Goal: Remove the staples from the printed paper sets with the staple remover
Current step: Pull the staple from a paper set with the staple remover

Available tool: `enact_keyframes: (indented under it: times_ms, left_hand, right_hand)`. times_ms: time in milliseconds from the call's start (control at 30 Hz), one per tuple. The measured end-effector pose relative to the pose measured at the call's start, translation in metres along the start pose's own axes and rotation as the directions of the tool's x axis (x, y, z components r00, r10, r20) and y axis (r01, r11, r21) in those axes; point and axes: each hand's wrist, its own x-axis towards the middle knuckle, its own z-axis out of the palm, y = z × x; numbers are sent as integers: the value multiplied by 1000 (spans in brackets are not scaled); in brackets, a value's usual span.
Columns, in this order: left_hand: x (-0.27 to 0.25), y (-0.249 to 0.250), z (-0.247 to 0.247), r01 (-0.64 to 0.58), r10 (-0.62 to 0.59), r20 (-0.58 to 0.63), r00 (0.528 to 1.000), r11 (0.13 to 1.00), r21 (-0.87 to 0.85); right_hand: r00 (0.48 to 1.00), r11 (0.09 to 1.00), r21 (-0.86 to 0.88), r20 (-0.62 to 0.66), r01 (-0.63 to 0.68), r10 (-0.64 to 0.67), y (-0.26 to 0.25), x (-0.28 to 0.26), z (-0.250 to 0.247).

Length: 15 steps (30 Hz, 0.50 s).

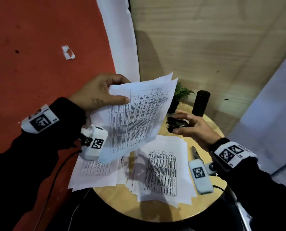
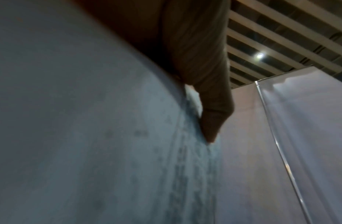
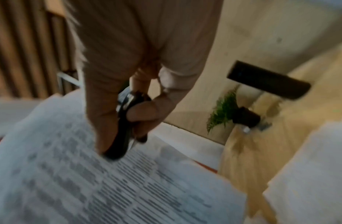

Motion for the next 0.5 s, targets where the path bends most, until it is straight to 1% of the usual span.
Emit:
enact_keyframes:
  times_ms: [67,133,200,233,267,333,367,400,433,467,500]
  left_hand:
    - [1,-2,-10,43,-41,39,998,998,-50]
    - [2,-4,-22,51,-44,87,995,995,-84]
    - [4,-10,-31,50,-38,120,992,994,-101]
    - [5,-15,-36,56,-47,98,994,994,-95]
    - [8,-23,-41,73,-70,45,997,994,-86]
    - [10,-45,-54,89,-98,-124,987,993,-77]
    - [8,-65,-62,113,-135,-230,964,988,-106]
    - [5,-81,-64,133,-178,-329,927,979,-155]
    - [-1,-102,-63,172,-255,-398,881,957,-234]
    - [-8,-124,-56,203,-333,-405,852,922,-331]
    - [-16,-144,-44,249,-420,-365,831,867,-431]
  right_hand:
    - [991,994,97,130,-49,36,-3,9,7]
    - [970,989,119,235,-90,60,-9,19,18]
    - [953,990,102,296,-99,65,-15,29,32]
    - [948,990,99,311,-100,65,-16,34,38]
    - [946,988,108,317,-107,68,-15,38,43]
    - [948,984,151,314,-94,43,-13,44,51]
    - [952,982,167,304,-93,38,-10,47,54]
    - [960,975,201,278,-94,36,-8,49,57]
    - [971,961,254,236,-106,45,-3,51,61]
    - [982,945,308,180,-115,61,3,54,63]
    - [987,922,359,124,-143,105,12,59,67]
